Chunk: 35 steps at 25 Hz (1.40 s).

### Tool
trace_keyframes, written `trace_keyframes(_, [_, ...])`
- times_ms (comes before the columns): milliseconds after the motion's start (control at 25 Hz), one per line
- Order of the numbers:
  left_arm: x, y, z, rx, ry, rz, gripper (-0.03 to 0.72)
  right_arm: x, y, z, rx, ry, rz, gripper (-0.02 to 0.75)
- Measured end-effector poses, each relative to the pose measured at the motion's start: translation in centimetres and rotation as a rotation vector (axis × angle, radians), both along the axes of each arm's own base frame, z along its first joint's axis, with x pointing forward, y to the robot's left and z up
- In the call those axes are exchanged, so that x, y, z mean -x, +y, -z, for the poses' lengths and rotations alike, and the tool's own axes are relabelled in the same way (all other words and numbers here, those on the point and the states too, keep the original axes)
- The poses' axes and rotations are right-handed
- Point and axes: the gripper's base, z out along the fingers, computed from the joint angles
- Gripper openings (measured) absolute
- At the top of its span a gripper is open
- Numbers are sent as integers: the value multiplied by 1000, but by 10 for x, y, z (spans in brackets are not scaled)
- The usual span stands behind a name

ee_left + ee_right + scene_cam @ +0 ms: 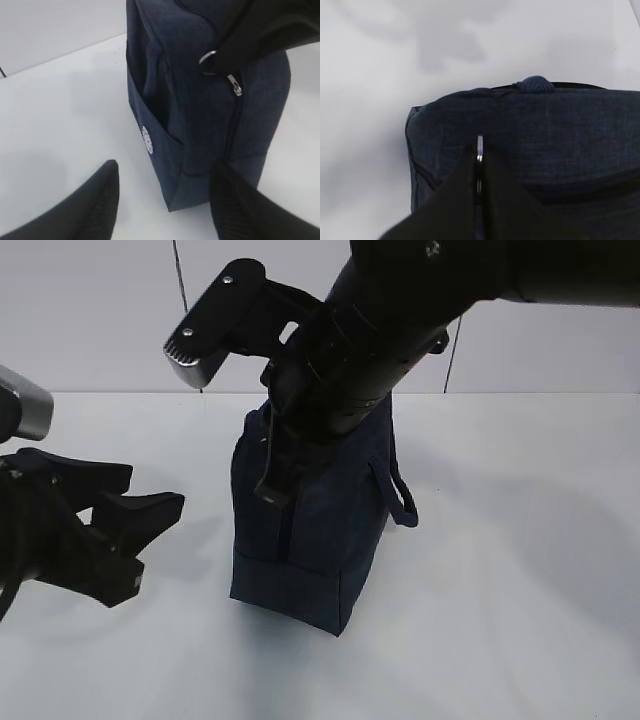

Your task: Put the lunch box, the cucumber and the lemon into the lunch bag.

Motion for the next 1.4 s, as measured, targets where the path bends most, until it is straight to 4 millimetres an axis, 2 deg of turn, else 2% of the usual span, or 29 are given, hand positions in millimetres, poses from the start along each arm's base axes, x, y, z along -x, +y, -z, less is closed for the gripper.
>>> trace_keyframes(360, [-13,-17,7,75,-104,2,407,0,0,0,-2,-3,0,20])
trace_keyframes(960, [-27,-39,43,95,-102,46,404,0,0,0,-4,-4,0,20])
trace_keyframes(1120, [-32,-42,48,119,-146,32,352,0,0,0,-3,-6,-3,20])
trace_keyframes(1400, [-34,-46,56,136,-141,46,176,0,0,0,-1,-6,-5,20])
